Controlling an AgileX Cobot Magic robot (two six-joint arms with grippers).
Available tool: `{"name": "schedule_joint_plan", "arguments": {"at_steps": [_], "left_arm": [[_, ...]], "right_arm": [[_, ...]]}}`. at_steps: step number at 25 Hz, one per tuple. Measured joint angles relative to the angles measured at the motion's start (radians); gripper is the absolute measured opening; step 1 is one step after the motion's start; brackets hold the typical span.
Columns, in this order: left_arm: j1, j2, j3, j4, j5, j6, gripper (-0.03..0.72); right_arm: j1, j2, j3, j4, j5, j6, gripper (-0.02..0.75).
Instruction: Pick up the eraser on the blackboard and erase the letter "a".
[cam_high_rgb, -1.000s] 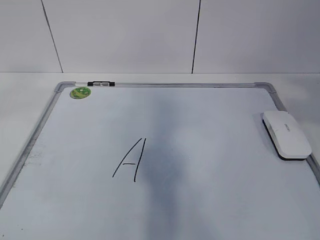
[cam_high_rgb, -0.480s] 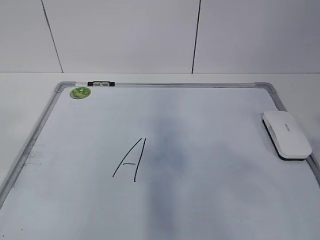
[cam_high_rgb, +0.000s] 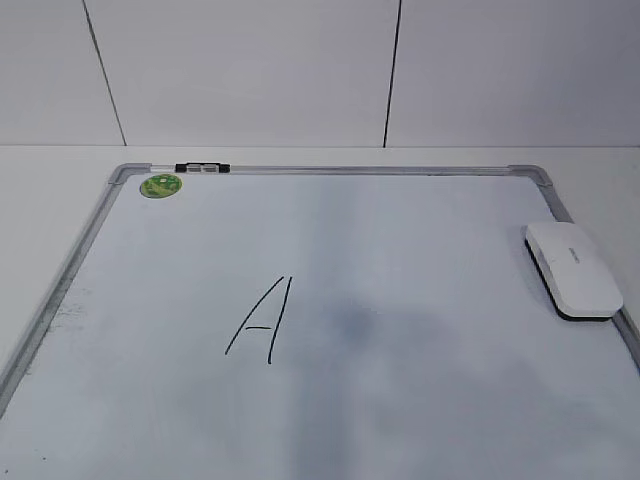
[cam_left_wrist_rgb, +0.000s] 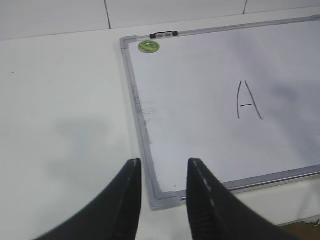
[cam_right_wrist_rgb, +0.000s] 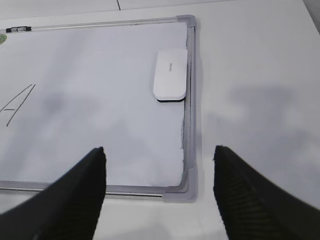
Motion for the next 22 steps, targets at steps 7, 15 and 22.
{"name": "schedule_joint_plan", "arguments": {"at_steps": [7, 15, 22], "left_arm": [[0.0, -0.077, 0.125, 0.118, 0.004, -0.002, 0.236], [0.0, -0.077, 0.227, 0.133, -0.034, -0.002, 0.236], [0.0, -0.077, 0.265, 0.135, -0.145, -0.005, 0.236]], "right_arm": [[0.001, -0.091, 0.141, -0.023, 0.0, -0.006, 0.541], [0.001, -0.129, 0.217, -0.055, 0.002, -0.011, 0.541], [0.001, -0.129, 0.231, -0.088, -0.02, -0.019, 0.541]]}}
